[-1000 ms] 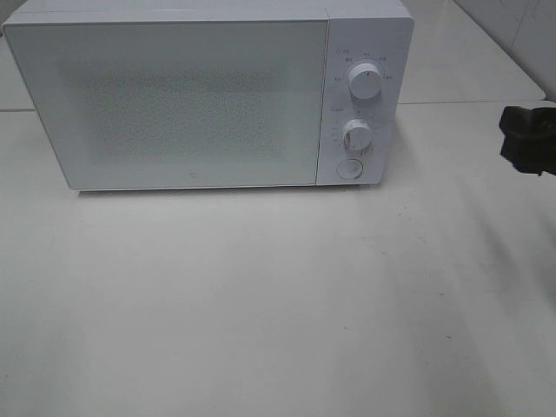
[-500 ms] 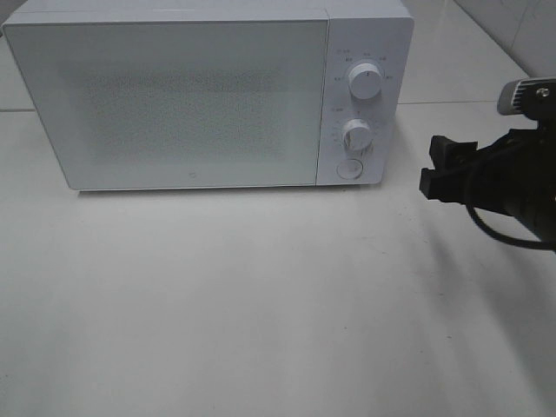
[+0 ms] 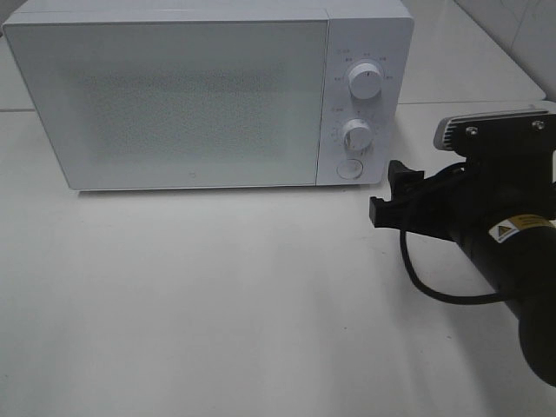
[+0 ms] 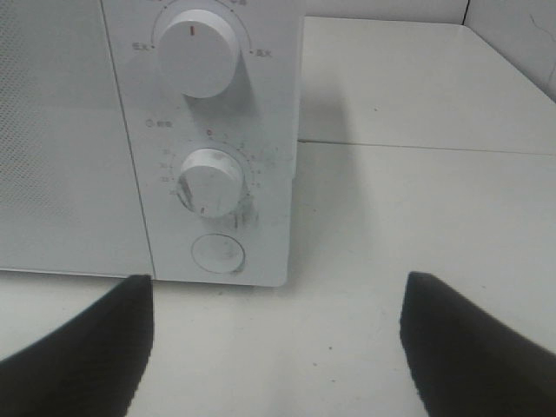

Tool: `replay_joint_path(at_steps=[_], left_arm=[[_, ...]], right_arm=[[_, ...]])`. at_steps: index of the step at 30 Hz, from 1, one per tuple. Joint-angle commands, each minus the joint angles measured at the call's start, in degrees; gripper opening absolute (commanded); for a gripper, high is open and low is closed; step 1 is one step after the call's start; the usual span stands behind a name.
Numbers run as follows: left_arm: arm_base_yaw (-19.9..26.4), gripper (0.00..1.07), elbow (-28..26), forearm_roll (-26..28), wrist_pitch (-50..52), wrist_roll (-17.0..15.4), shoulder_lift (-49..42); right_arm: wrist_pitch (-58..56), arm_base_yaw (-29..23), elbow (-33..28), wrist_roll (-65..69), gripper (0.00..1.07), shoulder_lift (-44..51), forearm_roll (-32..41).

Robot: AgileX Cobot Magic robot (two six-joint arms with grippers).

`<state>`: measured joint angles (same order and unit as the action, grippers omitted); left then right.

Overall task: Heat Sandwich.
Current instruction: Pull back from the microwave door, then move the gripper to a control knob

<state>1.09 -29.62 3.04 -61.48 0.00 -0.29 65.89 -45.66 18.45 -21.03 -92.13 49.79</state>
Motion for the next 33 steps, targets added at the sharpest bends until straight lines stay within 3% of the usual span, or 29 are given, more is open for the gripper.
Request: replay_joint_path(at_steps=[1, 17, 33], left_arm=[[0.2, 0.97, 0.1, 0.0, 0.2, 0.0, -1.4], [0.2, 0.97, 0.1, 0.0, 0.2, 0.0, -1.4], [0.2, 0.97, 0.1, 0.0, 0.2, 0.0, -1.4]], right_arm=[[0.9, -1.6, 2.5, -0.9, 0.76, -1.8, 0.9], [2.3, -1.5, 10.5, -0.3, 0.76, -10.7, 0.3], [0.7, 6.7, 19.5, 3.6, 0.76, -18.4, -6.6]])
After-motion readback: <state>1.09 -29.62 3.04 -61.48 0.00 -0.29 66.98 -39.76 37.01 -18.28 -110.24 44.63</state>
